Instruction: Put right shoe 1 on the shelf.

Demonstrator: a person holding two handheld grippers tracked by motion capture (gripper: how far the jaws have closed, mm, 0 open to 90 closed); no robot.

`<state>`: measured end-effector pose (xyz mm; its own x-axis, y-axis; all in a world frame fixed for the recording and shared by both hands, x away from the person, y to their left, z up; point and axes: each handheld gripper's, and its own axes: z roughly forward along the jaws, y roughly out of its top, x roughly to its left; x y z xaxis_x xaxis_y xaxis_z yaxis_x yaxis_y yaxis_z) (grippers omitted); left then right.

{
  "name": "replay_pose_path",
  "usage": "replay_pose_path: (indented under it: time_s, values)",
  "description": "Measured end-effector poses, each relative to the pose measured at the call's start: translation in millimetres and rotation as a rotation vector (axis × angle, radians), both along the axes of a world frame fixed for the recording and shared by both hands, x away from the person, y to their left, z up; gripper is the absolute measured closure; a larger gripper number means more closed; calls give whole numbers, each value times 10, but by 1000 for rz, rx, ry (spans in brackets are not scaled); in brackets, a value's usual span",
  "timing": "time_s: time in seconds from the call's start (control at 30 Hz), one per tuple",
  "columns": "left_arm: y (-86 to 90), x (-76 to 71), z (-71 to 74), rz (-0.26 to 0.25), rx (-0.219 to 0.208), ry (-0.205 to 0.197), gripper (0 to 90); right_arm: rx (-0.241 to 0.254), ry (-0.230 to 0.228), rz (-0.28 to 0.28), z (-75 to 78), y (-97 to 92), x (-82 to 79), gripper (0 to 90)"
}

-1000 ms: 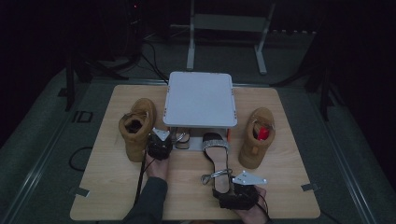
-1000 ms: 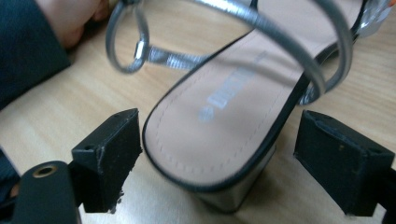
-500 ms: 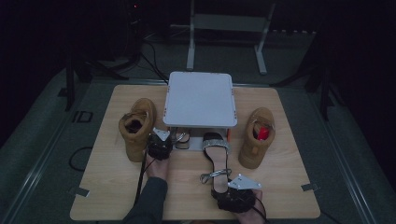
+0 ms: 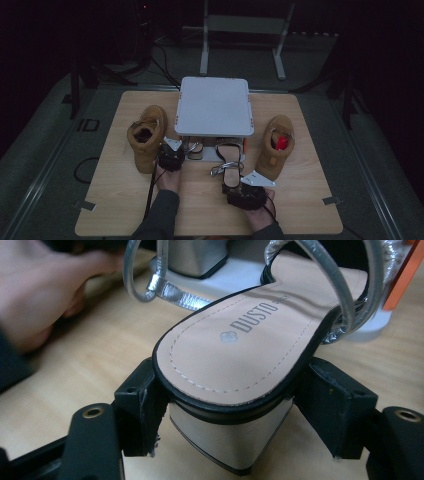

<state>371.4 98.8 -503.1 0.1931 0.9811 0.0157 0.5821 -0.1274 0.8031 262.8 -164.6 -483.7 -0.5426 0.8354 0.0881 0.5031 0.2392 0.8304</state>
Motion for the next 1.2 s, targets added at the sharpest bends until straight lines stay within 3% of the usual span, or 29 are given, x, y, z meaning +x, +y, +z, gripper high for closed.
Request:
replay_pose_path:
  time_s: [0.17, 0.47, 0.7, 0.97, 1.2]
  values:
    - [0, 0, 0, 0, 0, 0, 796, 0, -27, -36, -18, 95, 160, 309]
    - [3, 1, -1, -1, -2, -1, 796, 18, -65, -56, 72, 154, 596, 315]
    - [5, 1, -1, -3, -4, 0, 796, 19, -58, -111, -29, 160, 859, 335]
    - [4, 1, -1, -3, -2, -1, 796, -11, -57, -136, -86, 211, 1013, 339]
    - [3, 0, -1, -2, -2, -1, 796, -9, -54, -133, -95, 203, 1065, 338]
